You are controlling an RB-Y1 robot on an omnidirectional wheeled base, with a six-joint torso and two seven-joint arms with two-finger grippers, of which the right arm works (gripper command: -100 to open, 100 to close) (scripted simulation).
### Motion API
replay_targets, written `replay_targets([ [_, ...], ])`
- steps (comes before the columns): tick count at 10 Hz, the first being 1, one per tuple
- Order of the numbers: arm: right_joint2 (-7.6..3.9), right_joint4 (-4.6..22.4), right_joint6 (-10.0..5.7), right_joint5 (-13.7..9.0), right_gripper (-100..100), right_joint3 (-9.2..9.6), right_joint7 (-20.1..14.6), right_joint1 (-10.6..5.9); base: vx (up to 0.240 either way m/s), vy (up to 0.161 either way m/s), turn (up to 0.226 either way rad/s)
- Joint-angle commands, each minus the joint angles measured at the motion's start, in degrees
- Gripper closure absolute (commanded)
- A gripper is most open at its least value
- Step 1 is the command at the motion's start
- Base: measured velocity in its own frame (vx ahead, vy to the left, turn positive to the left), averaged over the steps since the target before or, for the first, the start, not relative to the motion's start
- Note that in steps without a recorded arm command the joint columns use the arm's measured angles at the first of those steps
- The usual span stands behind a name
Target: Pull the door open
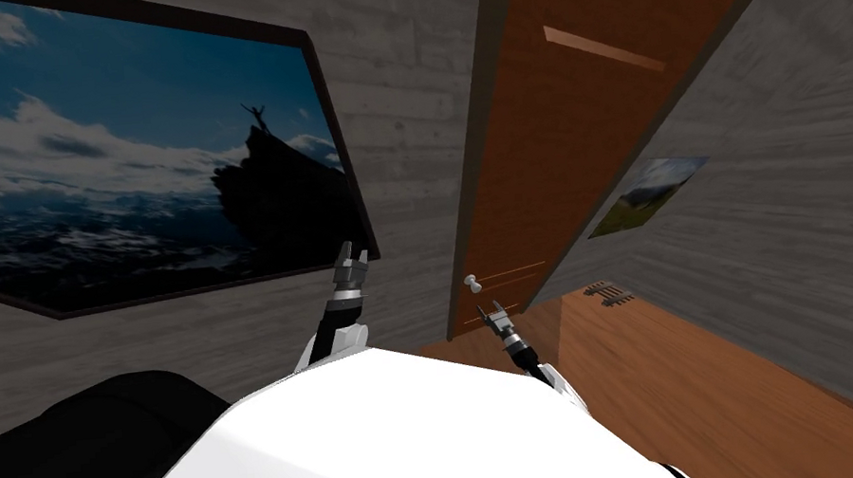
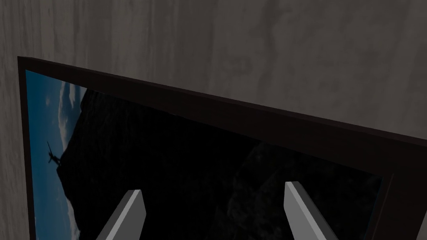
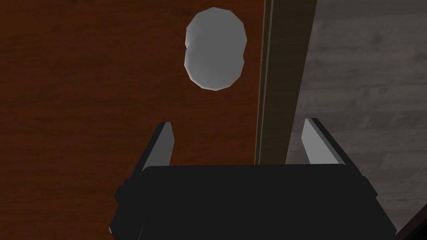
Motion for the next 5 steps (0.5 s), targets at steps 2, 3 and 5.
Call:
replay_targets([
  [2,-0.86,0.66,-0.98,-0.92,-100,0.52,-0.02,0.27,0.088,0.086,0.009],
  [3,-1.11,0.77,-1.22,-1.21,-100,0.69,-0.04,0.40,0.066,0.038,0.001],
  [5,-1.36,0.88,-1.46,-1.48,-100,0.87,-0.05,0.51,0.047,0.039,0.006],
])
